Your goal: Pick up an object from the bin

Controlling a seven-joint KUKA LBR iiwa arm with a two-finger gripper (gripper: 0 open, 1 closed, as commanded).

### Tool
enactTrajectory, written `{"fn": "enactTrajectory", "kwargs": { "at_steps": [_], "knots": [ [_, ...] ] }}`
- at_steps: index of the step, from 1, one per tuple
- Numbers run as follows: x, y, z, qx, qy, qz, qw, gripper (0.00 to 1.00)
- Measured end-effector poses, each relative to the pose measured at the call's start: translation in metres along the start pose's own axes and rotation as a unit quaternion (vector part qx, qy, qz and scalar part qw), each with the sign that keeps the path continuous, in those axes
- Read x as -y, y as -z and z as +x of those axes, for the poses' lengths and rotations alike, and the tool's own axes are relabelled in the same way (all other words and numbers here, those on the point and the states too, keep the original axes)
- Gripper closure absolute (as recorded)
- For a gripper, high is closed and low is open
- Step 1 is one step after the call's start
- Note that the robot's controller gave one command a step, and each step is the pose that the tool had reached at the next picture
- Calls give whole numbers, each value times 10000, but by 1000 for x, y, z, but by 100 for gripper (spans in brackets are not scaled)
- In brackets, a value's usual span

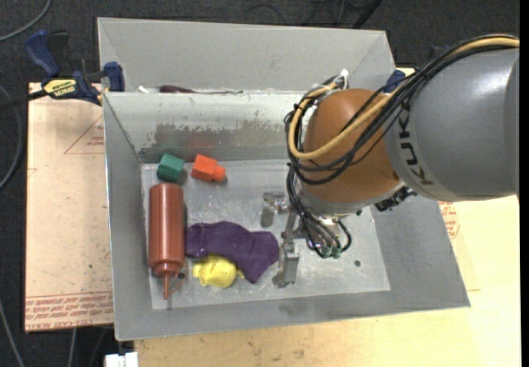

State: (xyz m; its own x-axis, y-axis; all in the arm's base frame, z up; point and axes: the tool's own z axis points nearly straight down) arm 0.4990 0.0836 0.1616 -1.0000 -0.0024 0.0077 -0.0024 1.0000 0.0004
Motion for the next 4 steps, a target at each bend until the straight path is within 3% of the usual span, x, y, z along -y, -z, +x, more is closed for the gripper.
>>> {"fn": "enactTrajectory", "kwargs": {
  "at_steps": [1, 2, 3, 4],
  "knots": [
    [0, 4, -2, 37, -11, -3, 10000, 0],
    [-38, -91, -26, 9, 692, -7, 9976, 100],
    [-38, -91, -26, 9, 691, -7, 9976, 100],
    [-35, -53, -26, -37, 871, -3, 9962, 100]
  ]
}}
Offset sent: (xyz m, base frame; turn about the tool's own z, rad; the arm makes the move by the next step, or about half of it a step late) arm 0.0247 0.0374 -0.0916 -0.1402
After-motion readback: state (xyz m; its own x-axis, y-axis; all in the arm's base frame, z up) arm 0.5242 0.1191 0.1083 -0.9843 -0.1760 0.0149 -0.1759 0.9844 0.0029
